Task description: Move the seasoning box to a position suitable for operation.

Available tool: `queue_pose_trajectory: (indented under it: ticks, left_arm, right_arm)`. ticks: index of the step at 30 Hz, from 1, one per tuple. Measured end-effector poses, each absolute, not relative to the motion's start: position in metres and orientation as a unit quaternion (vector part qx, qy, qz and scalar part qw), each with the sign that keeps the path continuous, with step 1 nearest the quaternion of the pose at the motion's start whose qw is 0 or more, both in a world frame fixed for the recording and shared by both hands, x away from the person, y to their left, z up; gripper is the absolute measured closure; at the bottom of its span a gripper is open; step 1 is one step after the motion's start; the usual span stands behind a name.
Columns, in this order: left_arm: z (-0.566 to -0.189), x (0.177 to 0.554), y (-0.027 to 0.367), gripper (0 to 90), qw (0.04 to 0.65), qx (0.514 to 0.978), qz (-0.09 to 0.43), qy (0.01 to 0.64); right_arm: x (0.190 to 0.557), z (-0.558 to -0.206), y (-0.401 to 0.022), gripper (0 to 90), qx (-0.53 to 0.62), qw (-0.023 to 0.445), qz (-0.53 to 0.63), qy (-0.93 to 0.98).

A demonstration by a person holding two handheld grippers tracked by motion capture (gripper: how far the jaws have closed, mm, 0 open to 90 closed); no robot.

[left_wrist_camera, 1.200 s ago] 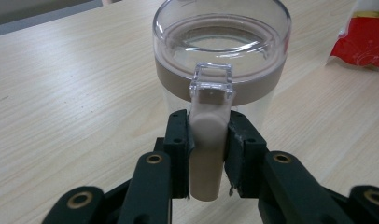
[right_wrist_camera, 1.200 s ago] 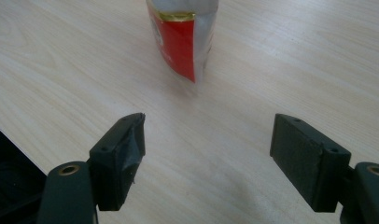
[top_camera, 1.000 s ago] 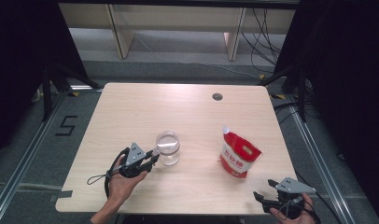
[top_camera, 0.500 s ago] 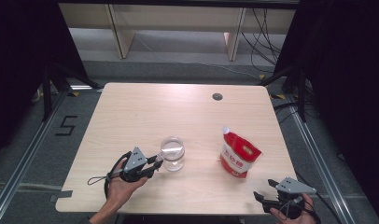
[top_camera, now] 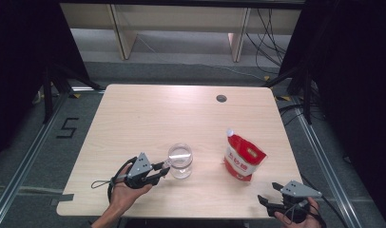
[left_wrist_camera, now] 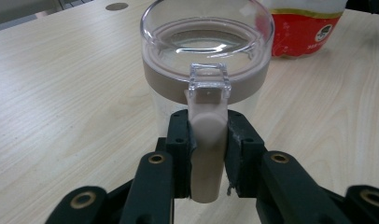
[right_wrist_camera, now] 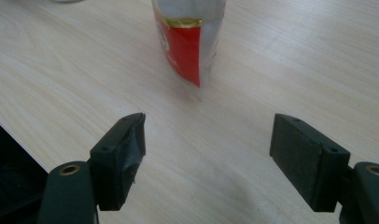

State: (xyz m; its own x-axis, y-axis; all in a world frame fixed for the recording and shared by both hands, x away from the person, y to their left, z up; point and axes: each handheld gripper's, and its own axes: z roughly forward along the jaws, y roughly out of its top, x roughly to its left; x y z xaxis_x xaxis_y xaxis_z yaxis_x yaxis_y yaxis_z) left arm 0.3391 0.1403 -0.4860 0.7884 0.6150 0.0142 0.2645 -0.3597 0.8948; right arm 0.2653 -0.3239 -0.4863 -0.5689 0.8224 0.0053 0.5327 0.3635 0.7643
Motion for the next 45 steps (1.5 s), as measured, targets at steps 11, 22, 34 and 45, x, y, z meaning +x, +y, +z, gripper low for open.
queue_pose_trajectory:
  ticks: [11,22,34,45]
  left_arm:
    - [-0.487,0.335,0.133,73.0,0.507,0.807,0.161,0.255]
    - [-0.489,0.327,0.119,73.0,0.524,0.811,0.143,0.217]
    - [-0.491,0.326,0.117,72.9,0.534,0.814,0.119,0.196]
    - [-0.492,0.329,0.120,72.7,0.538,0.818,0.103,0.175]
  right_arm:
    - [0.265,-0.486,-0.324,27.4,0.421,0.193,0.374,0.803]
    - [0.266,-0.486,-0.323,27.4,0.408,0.191,0.375,0.810]
    - [0.264,-0.486,-0.319,27.4,0.417,0.179,0.382,0.805]
    - [0.263,-0.486,-0.316,27.4,0.410,0.170,0.389,0.807]
